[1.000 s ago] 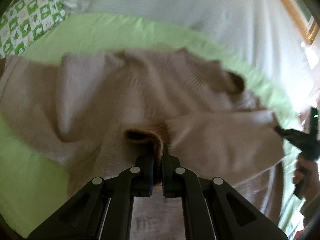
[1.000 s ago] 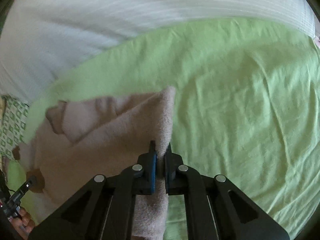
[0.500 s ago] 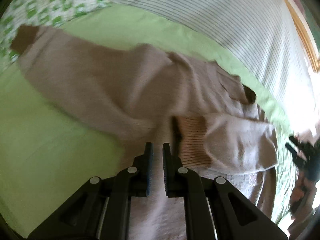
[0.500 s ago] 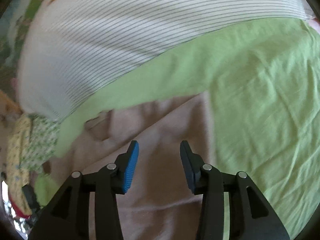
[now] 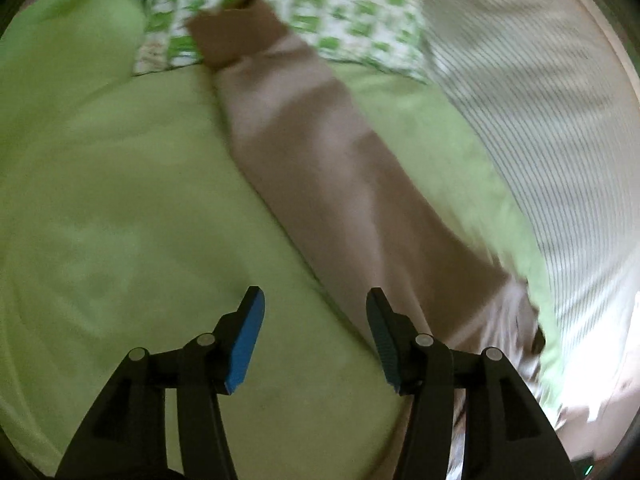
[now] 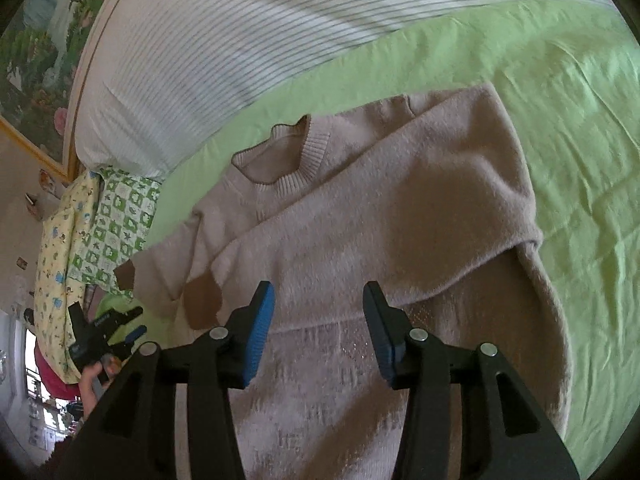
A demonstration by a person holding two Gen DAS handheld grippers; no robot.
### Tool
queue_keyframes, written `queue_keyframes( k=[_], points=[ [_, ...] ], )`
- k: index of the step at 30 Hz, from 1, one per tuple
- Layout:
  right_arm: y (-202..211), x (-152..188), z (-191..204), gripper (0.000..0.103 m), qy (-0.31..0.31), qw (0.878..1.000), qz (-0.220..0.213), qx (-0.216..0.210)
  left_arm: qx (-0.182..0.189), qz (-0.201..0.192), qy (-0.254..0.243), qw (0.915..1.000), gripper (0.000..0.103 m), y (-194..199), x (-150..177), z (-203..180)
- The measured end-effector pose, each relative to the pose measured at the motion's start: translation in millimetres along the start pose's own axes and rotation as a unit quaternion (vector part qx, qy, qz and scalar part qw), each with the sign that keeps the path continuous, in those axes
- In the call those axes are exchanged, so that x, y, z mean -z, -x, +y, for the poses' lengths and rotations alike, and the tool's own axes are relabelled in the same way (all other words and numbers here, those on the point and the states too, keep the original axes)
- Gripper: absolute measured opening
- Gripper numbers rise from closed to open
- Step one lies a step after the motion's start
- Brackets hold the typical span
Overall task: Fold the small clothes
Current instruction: 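Grasp the other sleeve cuff with the left gripper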
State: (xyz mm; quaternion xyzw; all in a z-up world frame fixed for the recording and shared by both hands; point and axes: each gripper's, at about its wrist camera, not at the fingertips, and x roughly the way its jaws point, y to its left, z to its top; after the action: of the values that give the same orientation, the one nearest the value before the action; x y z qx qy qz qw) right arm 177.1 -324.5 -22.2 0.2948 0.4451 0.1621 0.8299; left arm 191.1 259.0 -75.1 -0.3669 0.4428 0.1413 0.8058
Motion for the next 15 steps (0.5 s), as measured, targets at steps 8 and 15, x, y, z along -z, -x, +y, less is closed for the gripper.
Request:
queue_keyframes(
  k=[8, 15],
  points=[
    [-2.0, 0.2, 2.2, 0.048, 0.001, 1.0, 0.005, 0.013, -0.014, -0.011, 0.056, 0.9983, 0.06, -34.8, -62.9, 27.7],
    [-3.7, -3.5, 3.8, 0.048, 0.002, 1.0, 0.005, 0.014, -0.028, -0.02, 0.029, 0.999, 0.004, -49.0, -95.1, 14.7]
  ],
)
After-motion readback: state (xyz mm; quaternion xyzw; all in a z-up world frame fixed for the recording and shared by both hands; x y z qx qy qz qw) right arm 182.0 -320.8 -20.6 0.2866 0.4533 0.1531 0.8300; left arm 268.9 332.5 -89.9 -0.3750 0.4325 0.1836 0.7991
